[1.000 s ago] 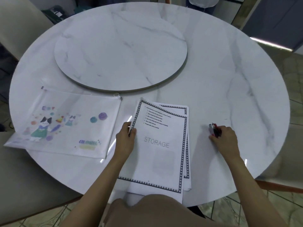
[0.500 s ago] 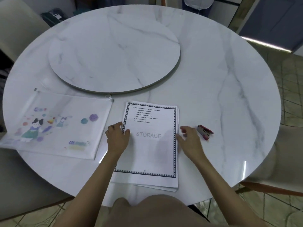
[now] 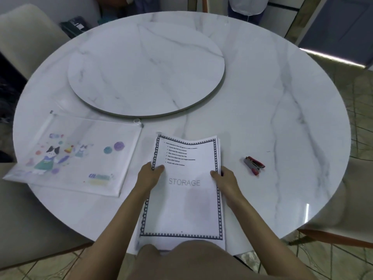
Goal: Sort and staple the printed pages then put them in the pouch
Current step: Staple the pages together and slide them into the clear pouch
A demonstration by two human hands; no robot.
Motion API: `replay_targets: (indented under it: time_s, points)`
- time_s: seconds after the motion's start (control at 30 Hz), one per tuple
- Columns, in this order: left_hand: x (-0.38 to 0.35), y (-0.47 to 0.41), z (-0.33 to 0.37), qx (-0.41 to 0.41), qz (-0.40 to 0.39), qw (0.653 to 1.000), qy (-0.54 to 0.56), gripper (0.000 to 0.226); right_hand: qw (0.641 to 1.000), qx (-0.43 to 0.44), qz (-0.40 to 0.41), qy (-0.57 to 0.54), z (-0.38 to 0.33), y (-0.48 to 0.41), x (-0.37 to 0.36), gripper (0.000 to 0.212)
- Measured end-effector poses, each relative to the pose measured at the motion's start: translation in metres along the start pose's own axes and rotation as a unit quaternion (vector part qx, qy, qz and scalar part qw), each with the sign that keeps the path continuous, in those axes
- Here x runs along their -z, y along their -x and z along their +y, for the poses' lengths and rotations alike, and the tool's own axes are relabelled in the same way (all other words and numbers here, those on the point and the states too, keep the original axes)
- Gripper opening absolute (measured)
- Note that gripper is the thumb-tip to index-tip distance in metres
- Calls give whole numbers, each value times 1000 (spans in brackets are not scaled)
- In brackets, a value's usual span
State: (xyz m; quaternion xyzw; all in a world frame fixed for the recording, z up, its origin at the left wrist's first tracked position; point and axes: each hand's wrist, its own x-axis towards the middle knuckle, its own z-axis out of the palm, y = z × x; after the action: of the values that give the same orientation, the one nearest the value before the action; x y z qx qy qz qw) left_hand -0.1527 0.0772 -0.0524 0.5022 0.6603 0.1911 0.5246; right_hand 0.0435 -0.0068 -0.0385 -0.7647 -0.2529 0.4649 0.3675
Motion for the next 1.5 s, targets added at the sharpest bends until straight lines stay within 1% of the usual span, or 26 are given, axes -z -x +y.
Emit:
replay_targets:
  time_s: [0.07, 0.13, 0.23, 0.33, 0.43, 0.47, 0.5, 0.57, 0.6, 0.63, 0.67, 0.7, 0.73, 0.8, 0.93, 1.0, 1.07, 1.1, 1.13, 1.17, 1.3, 1.4, 1.5]
  points:
    - [-4, 9, 4, -44, -4, 999, 0, 32, 999, 29, 14, 5, -4, 1, 1, 15]
    - [-4, 18, 17, -104, 17, 994, 14, 29, 998, 59, 33, -16, -13, 2, 3, 22]
    - [2, 30, 51, -190, 65, 978, 53, 23, 988, 133, 65, -44, -37, 2, 13, 14]
    - [7, 46, 90, -278, 102, 948, 113, 18, 969, 221, 88, -72, -71, 7, 23, 25]
    - [6, 61, 111, -335, 126, 914, 194, 17, 952, 259, 115, -118, -99, 16, 30, 51]
    - [5, 64, 114, -343, 132, 905, 214, 18, 945, 272, 121, -133, -103, 19, 33, 53]
    - [4, 65, 113, -345, 141, 901, 223, 22, 936, 294, 125, -145, -105, 24, 35, 48]
    - [1, 63, 102, -330, 150, 905, 221, 40, 931, 312, 113, -154, -98, 30, 33, 27]
    - [0, 61, 92, -311, 143, 915, 214, 53, 935, 301, 107, -153, -88, 29, 30, 29]
    - [-3, 58, 81, -288, 130, 927, 203, 60, 943, 279, 98, -153, -79, 30, 26, 45]
    - [-6, 56, 71, -267, 113, 938, 190, 61, 952, 253, 88, -152, -68, 30, 23, 63]
    - [-11, 55, 61, -253, 100, 946, 177, 57, 957, 235, 76, -151, -60, 30, 20, 73]
    - [-15, 55, 55, -245, 99, 950, 168, 52, 961, 226, 69, -147, -53, 29, 18, 72]
    - [-21, 55, 51, -239, 117, 952, 150, 43, 963, 217, 62, -149, -46, 27, 16, 56]
    - [-21, 58, 64, -244, 134, 952, 124, 32, 961, 238, 96, -103, -53, 18, 25, 51]
    - [-18, 58, 66, -243, 131, 955, 110, 21, 961, 244, 114, -64, -58, 13, 31, 40]
    - [-19, 57, 65, -225, 128, 962, 89, 15, 961, 245, 124, -22, -56, 5, 38, 18]
    - [-21, 55, 62, -211, 129, 966, 75, 14, 962, 240, 131, -1, -54, 0, 40, 12]
    - [-24, 54, 58, -195, 130, 970, 61, 12, 963, 233, 136, 20, -51, -5, 42, 10]
    - [-26, 53, 54, -178, 130, 974, 46, 11, 964, 224, 137, 38, -46, -10, 43, 13]
    - [-40, 44, 32, -113, 98, 989, -3, 14, 974, 173, 109, 96, -27, -21, 40, 21]
    - [-45, 40, 19, -88, 88, 992, -26, 29, 977, 152, 95, 119, -12, -28, 38, 24]
    - [-44, 38, 12, -74, 88, 993, -28, 37, 975, 138, 86, 151, -1, -35, 41, 26]
